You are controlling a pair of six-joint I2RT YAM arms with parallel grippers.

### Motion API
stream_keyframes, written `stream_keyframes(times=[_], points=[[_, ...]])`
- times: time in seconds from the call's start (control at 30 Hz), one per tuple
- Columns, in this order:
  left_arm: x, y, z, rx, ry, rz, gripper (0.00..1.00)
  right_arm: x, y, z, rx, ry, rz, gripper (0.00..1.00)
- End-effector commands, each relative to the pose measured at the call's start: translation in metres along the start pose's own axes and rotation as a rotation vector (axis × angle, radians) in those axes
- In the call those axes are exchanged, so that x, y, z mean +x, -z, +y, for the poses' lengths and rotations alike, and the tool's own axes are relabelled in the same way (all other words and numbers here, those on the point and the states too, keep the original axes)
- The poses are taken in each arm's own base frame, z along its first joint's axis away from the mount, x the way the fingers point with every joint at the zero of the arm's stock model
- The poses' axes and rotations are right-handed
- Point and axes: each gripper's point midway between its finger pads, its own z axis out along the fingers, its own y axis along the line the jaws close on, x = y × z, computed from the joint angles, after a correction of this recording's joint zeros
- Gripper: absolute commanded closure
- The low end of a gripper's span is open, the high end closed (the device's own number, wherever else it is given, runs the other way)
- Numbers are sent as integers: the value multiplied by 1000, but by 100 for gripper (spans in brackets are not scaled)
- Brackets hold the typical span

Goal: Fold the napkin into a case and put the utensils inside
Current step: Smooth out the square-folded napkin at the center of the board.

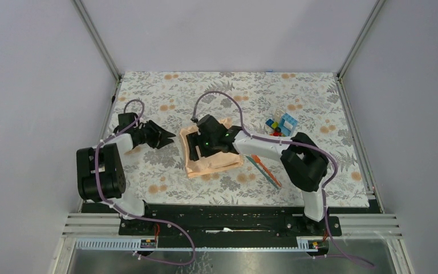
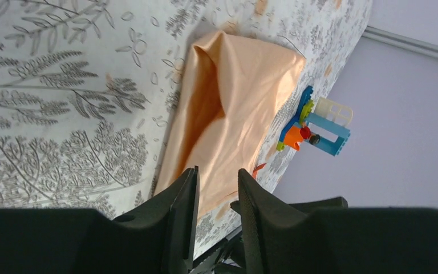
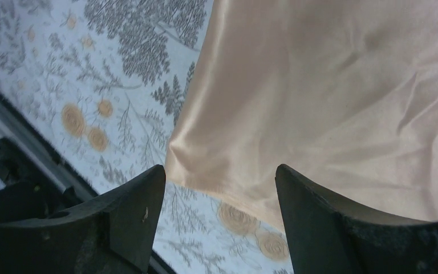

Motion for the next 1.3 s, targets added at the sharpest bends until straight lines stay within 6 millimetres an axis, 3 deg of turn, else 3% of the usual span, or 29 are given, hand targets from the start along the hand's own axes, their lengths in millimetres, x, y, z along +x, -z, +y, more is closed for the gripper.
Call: stream_keyframes(times=[0.0,0.17,0.33,0.47,0.7,0.83,1.07,1.13,1.27], points=[[-20,-15,-12,63,-9,-26,66,-28,-15,-16,256,-8,-138,22],[-19,-36,-4,82,45,7,71,-24,-30,-7,367,100,-123,17],[-19,-40,0,59,38,-2,50,-9,-37,0,453,162,-97,20],[-19,-38,4,40,33,-11,43,7,-39,12,457,197,-78,20],[-16,-34,7,27,15,-17,42,19,-34,12,550,279,-79,29],[-15,-33,8,22,5,-14,42,15,-26,24,538,311,-96,27],[-12,-31,14,19,10,-11,41,23,-31,45,526,386,-93,26],[-13,-30,17,18,15,-11,41,24,-32,48,523,394,-94,28],[-14,-27,21,14,17,-11,41,31,-36,49,512,386,-75,45]])
